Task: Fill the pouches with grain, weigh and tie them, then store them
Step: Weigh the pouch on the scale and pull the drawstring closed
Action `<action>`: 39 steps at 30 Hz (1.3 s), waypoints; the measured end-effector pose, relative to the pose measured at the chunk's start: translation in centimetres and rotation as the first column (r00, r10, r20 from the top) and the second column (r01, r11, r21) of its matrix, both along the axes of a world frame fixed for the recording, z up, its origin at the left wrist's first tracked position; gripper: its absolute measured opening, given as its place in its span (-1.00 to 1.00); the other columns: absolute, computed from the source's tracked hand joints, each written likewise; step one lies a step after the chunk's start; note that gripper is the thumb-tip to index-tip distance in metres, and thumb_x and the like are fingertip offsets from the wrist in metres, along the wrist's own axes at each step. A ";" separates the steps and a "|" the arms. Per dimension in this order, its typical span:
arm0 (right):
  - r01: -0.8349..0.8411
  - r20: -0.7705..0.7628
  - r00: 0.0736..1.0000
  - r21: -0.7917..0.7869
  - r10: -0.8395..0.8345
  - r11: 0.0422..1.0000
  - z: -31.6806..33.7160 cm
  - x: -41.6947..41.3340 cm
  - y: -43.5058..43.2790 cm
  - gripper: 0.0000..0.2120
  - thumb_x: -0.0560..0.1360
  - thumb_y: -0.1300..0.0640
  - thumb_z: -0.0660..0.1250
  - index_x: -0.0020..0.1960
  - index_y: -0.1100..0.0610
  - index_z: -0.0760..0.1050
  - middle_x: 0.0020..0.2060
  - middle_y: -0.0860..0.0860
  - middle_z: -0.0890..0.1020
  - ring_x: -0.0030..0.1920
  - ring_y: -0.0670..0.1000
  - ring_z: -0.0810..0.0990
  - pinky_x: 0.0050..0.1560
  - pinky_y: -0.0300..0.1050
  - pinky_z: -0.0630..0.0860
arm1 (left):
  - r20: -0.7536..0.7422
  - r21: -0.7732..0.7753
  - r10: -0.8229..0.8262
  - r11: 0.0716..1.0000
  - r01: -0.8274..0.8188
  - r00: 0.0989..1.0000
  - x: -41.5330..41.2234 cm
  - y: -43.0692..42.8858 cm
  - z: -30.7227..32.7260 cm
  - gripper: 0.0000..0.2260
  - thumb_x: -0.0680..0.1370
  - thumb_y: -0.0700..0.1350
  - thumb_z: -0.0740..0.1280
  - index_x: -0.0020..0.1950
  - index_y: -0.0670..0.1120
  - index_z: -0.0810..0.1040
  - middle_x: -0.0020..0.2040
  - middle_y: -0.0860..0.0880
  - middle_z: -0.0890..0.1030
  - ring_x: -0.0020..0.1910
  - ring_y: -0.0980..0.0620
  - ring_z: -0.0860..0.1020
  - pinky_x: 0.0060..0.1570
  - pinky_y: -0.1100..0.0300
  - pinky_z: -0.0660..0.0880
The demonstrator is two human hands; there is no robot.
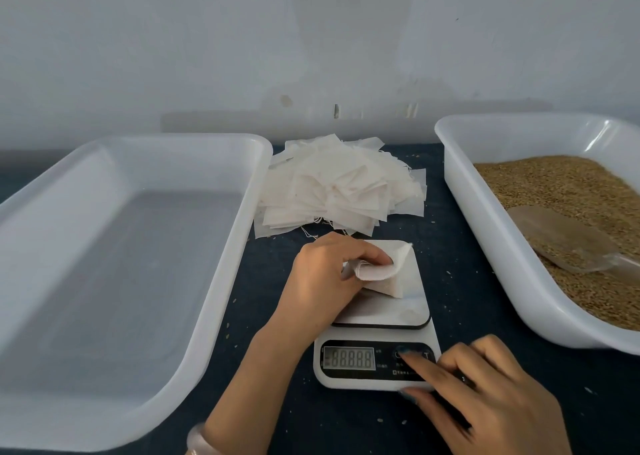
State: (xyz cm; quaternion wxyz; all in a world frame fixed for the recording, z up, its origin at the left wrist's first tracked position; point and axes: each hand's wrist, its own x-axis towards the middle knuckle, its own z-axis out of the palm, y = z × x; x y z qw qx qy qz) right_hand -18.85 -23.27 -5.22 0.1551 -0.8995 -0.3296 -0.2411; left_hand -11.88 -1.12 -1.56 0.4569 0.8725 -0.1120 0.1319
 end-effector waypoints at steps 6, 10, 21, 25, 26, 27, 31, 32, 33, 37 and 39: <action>-0.009 0.011 1.000 -0.005 0.009 1.000 -0.1 0.1 0.0 -0.68 0.52 -0.17 0.31 0.04 -0.02 0.73 -0.32 -0.14 0.55 -0.20 -0.08 0.36 -0.14 -0.19 0.39 | -0.062 0.015 0.003 1.000 -0.002 0.998 0.3 0.0 0.1 -0.62 0.41 -0.43 0.36 -0.07 0.03 0.75 -0.08 0.11 0.66 -0.04 0.22 0.49 -0.06 0.31 0.44; -0.011 0.007 1.000 -0.004 0.011 1.000 -0.2 0.2 0.0 -0.68 0.51 -0.18 0.32 0.03 -0.01 0.73 -0.32 -0.13 0.56 -0.20 -0.09 0.36 -0.15 -0.19 0.39 | -0.071 0.048 0.007 0.999 -0.004 0.997 0.4 -0.1 0.2 -0.62 0.40 -0.42 0.36 -0.07 0.05 0.74 -0.11 0.10 0.66 -0.08 0.19 0.49 -0.09 0.33 0.41; 0.008 -0.012 1.000 0.043 -0.007 0.999 0.0 0.0 -0.2 -0.69 0.49 -0.21 0.33 0.04 -0.06 0.72 -0.32 -0.16 0.56 -0.20 -0.11 0.37 -0.19 -0.19 0.39 | -0.124 0.060 0.020 0.998 -0.012 0.992 0.5 -0.1 0.3 -0.60 0.42 -0.41 0.34 -0.07 0.10 0.73 -0.10 0.10 0.66 -0.05 0.13 0.54 -0.03 0.15 0.51; 0.011 -0.025 1.000 0.052 -0.010 0.999 -0.1 -0.1 -0.1 -0.69 0.48 -0.21 0.33 0.03 -0.07 0.72 -0.31 -0.17 0.56 -0.20 -0.11 0.38 -0.20 -0.20 0.39 | -0.143 0.043 0.028 0.999 -0.022 0.989 0.5 -0.2 0.3 -0.61 0.44 -0.39 0.34 -0.08 0.10 0.73 -0.09 0.08 0.67 -0.04 0.10 0.57 -0.01 0.08 0.53; 0.013 -0.032 0.999 0.054 -0.012 0.998 0.0 -0.1 -0.1 -0.68 0.49 -0.22 0.31 0.03 -0.07 0.72 -0.30 -0.17 0.56 -0.20 -0.10 0.39 -0.20 -0.21 0.38 | -0.150 0.042 0.031 0.999 -0.025 0.988 0.5 -0.2 0.3 -0.61 0.44 -0.39 0.33 -0.08 0.11 0.73 -0.09 0.08 0.67 -0.03 0.09 0.58 0.00 0.06 0.53; 0.022 -0.044 0.999 0.062 -0.019 0.998 0.1 -0.1 0.0 -0.68 0.51 -0.23 0.30 0.03 -0.08 0.72 -0.29 -0.18 0.56 -0.20 -0.10 0.41 -0.21 -0.23 0.38 | -0.153 0.045 0.035 0.999 -0.028 0.988 0.5 -0.2 0.3 -0.60 0.44 -0.39 0.33 -0.08 0.11 0.73 -0.08 0.07 0.67 -0.03 0.08 0.58 0.01 0.05 0.53; 0.086 -0.106 0.992 0.148 -0.071 0.985 0.9 0.4 0.6 -0.70 0.49 -0.18 0.30 0.07 -0.09 0.69 -0.24 -0.21 0.55 -0.17 -0.11 0.45 -0.22 -0.30 0.37 | -0.155 0.036 0.039 0.999 -0.034 0.987 0.4 -0.2 0.3 -0.60 0.44 -0.39 0.32 -0.08 0.11 0.72 -0.10 0.04 0.68 -0.05 0.04 0.59 0.01 0.01 0.53; 0.099 -0.117 0.990 0.175 -0.080 0.980 1.2 0.8 0.7 -0.71 0.49 -0.15 0.31 0.10 -0.08 0.68 -0.22 -0.22 0.56 -0.15 -0.12 0.45 -0.22 -0.34 0.36 | -0.156 0.033 0.038 0.999 -0.033 0.987 0.4 -0.2 0.3 -0.60 0.44 -0.39 0.32 -0.08 0.11 0.72 -0.11 0.02 0.68 -0.07 0.03 0.59 0.00 0.00 0.53; 0.114 -0.128 0.988 0.201 -0.090 0.973 1.5 1.3 0.7 -0.73 0.49 -0.10 0.33 0.12 -0.08 0.66 -0.19 -0.23 0.57 -0.13 -0.13 0.46 -0.19 -0.37 0.36 | -0.157 0.034 0.037 0.999 -0.032 0.987 0.4 -0.2 0.3 -0.61 0.44 -0.38 0.32 -0.08 0.11 0.72 -0.11 0.02 0.68 -0.07 0.02 0.59 -0.01 -0.02 0.53; 0.224 -0.289 0.948 0.297 -0.136 0.928 2.5 4.2 1.6 -0.65 0.44 0.01 0.43 0.22 -0.06 0.54 0.00 -0.27 0.55 0.02 -0.15 0.50 -0.05 -0.39 0.36 | -0.151 0.038 0.037 0.999 -0.032 0.988 0.3 -0.3 0.4 -0.63 0.43 -0.37 0.33 -0.07 0.09 0.73 -0.11 0.04 0.68 -0.08 0.04 0.60 -0.02 -0.01 0.55; 0.261 -0.368 0.919 0.307 -0.138 0.915 2.8 5.7 2.5 -0.56 0.46 -0.07 0.41 0.32 -0.04 0.47 0.12 -0.25 0.52 0.15 -0.16 0.44 0.03 -0.41 0.33 | -0.144 0.030 0.036 0.999 -0.032 0.989 0.3 -0.3 0.4 -0.66 0.43 -0.36 0.35 -0.07 0.07 0.73 -0.12 0.06 0.68 -0.09 0.07 0.60 -0.05 0.00 0.56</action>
